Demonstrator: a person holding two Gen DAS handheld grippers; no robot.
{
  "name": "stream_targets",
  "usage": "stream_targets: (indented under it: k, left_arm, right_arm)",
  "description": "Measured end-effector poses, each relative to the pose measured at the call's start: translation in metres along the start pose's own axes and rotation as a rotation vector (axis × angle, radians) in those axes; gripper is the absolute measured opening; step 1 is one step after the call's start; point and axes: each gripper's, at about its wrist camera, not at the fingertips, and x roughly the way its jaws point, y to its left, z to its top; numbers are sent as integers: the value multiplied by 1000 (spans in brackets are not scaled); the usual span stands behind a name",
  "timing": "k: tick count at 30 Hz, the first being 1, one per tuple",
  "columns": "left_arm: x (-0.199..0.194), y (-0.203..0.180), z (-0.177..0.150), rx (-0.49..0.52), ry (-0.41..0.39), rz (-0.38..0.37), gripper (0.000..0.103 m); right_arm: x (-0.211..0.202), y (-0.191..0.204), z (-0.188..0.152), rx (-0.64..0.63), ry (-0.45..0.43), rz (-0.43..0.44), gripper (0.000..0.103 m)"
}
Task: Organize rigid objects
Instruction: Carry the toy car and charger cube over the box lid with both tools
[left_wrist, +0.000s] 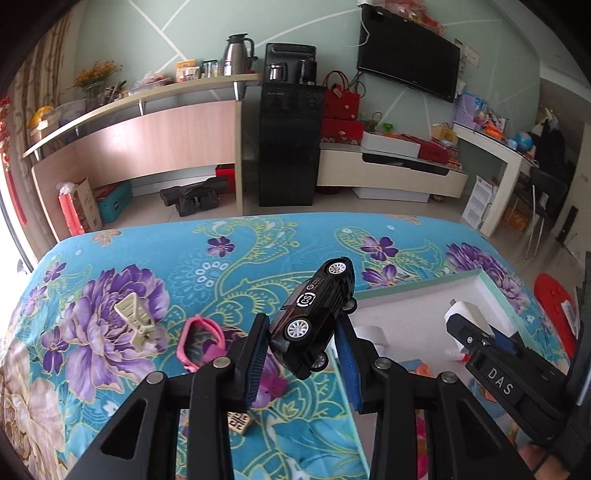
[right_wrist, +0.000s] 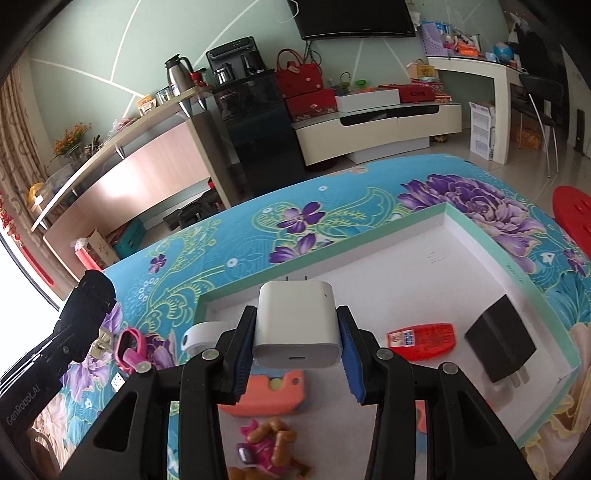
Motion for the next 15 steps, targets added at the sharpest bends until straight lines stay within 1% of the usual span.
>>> stream_targets:
  k: [4, 8, 11, 15]
  left_arm:
    - [9, -32, -5, 62, 29, -34, 39]
    - [18, -57, -12, 109, 62, -59, 39]
    - [21, -68, -16, 131, 77, -64, 39]
    - [28, -72, -19, 141, 95, -53, 39]
  right_arm:
    - [-4, -23, 4, 45, -11, -33, 44]
    - [-8, -40, 6, 60, -18, -68, 44]
    - [-10, -50, 7, 83, -20, -74, 44]
    - [-8, -55, 6, 99, -11, -73, 44]
